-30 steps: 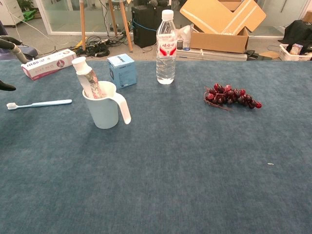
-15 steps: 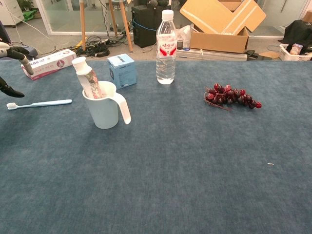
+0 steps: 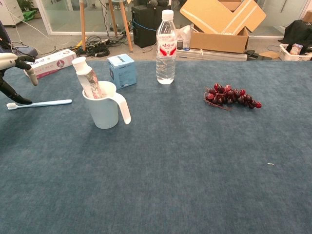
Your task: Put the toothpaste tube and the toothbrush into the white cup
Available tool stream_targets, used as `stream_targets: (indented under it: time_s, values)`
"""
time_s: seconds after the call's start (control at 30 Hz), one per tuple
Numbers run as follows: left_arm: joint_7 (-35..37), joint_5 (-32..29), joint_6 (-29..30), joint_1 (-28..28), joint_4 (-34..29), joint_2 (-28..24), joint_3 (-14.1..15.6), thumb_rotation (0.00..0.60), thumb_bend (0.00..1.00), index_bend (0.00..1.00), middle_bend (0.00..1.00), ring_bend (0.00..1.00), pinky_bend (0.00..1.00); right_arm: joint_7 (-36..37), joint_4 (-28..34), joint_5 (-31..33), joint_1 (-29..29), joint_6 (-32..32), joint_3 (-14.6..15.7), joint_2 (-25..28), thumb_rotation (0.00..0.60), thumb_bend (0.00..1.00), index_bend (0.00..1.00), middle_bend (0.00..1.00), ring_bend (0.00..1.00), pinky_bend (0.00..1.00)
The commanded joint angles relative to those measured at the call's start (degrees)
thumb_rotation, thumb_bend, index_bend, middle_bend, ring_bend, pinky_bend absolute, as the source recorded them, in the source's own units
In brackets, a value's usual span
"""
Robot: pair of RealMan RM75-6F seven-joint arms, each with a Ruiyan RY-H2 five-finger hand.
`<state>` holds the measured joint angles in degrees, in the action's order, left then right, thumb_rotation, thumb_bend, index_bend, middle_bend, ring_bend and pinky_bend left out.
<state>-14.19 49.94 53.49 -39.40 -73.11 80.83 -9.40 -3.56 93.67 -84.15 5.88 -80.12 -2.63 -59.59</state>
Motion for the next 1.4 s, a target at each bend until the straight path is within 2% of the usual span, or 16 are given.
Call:
stream_targets:
  time_s: [0.03, 0.33, 0.63, 1.4]
  values:
    - [1.5, 0.7, -0.8, -0.2, 3.2, 2.5, -0.7, 0.600, 0.12, 0.40, 0.00, 0.00, 0.04, 0.0, 0.0, 0.0, 0.0, 0.0, -0.1, 0.0, 0.600, 0.00, 0.04, 0.03, 0.04, 0.39]
    - [1.7, 0.2, -2.8, -2.1, 12.9, 9.2, -2.6, 0.600, 0.12, 0.45, 0.00, 0.00, 0.04, 0.4, 0.1, -0.4, -0.1, -0.3, 0.1, 0.2, 0.600, 0.00, 0.04, 0.03, 0.04, 0.39]
    - [0.2, -2.2, -6.7, -3.8, 20.8, 13.6, -4.3, 0.600, 0.12, 0.48, 0.00, 0.00, 0.04, 0.6, 0.1, -0.5, -0.2, -0.4, 0.1, 0.3, 0.600, 0.00, 0.04, 0.03, 0.04, 0.39]
    - [-3.5, -3.8, -9.5, -4.5, 25.9, 16.4, -6.0, 0.600, 0.12, 0.55, 0.00, 0.00, 0.04, 0.7, 0.3, -1.1, -0.3, -0.6, 0.4, 0.4, 0.600, 0.00, 0.04, 0.03, 0.04, 0.39]
